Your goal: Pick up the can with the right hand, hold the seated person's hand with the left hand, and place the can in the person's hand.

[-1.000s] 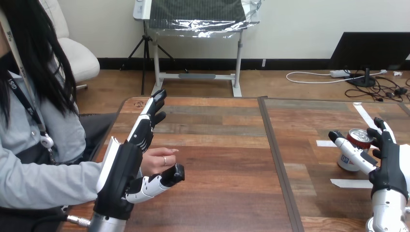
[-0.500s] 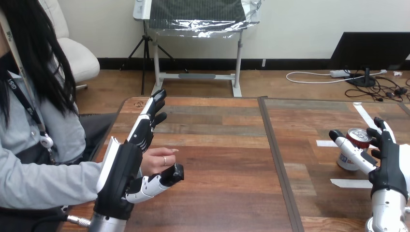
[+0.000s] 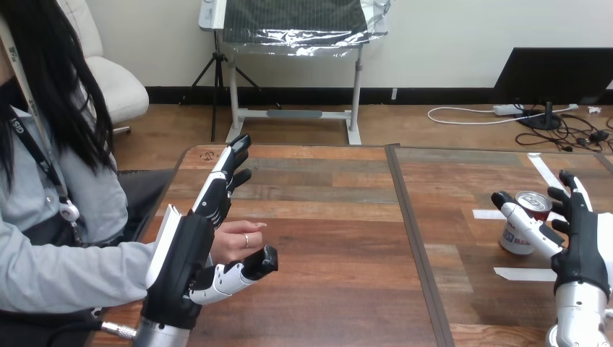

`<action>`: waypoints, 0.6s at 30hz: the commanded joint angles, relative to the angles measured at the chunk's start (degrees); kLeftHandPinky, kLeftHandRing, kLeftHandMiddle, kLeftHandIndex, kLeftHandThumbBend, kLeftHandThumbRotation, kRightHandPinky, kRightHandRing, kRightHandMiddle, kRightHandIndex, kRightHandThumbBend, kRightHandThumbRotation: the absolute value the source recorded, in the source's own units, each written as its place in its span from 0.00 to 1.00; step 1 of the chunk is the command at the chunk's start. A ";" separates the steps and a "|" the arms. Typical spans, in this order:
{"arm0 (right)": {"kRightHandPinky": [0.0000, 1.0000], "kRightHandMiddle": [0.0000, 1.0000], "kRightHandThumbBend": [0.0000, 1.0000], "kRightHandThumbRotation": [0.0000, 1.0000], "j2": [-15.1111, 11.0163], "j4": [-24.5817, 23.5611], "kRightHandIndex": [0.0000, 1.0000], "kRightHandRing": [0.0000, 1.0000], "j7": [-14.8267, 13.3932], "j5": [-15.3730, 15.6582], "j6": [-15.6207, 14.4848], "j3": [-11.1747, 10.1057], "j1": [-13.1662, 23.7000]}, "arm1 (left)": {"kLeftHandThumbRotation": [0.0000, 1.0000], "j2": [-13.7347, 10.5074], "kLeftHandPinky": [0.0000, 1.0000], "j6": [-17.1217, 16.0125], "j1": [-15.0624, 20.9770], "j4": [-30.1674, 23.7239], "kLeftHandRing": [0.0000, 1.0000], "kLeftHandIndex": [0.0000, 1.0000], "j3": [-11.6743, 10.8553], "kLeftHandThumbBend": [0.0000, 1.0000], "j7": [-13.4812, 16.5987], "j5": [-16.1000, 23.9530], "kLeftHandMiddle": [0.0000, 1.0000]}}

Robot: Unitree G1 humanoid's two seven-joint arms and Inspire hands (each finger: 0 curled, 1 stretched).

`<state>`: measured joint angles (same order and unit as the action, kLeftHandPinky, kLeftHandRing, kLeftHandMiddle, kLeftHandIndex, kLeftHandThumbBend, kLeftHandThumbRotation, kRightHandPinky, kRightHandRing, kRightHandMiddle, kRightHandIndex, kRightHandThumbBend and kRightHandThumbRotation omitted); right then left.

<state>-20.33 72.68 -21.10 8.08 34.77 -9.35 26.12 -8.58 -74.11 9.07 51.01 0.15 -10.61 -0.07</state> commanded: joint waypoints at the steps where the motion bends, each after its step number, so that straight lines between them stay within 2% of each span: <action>1: 0.82 0.86 0.99 0.50 -0.16 -1.24 0.92 0.86 -0.79 0.15 2.74 0.38 2.55 | 0.71 0.20 0.91 -0.46 2.95 -0.86 0.97 0.95 -0.59 1.00 0.41 -0.06 0.99; 18: 0.85 0.88 0.99 0.52 -0.88 -1.54 0.93 0.88 -0.74 -0.30 4.44 -0.01 3.13 | 0.72 0.51 0.91 -0.92 3.36 0.07 0.97 0.95 -0.78 1.00 1.03 0.43 0.99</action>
<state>-20.36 72.68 -21.26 7.89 37.11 -9.37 26.12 -8.41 -74.13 9.09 51.12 0.07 -10.12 0.23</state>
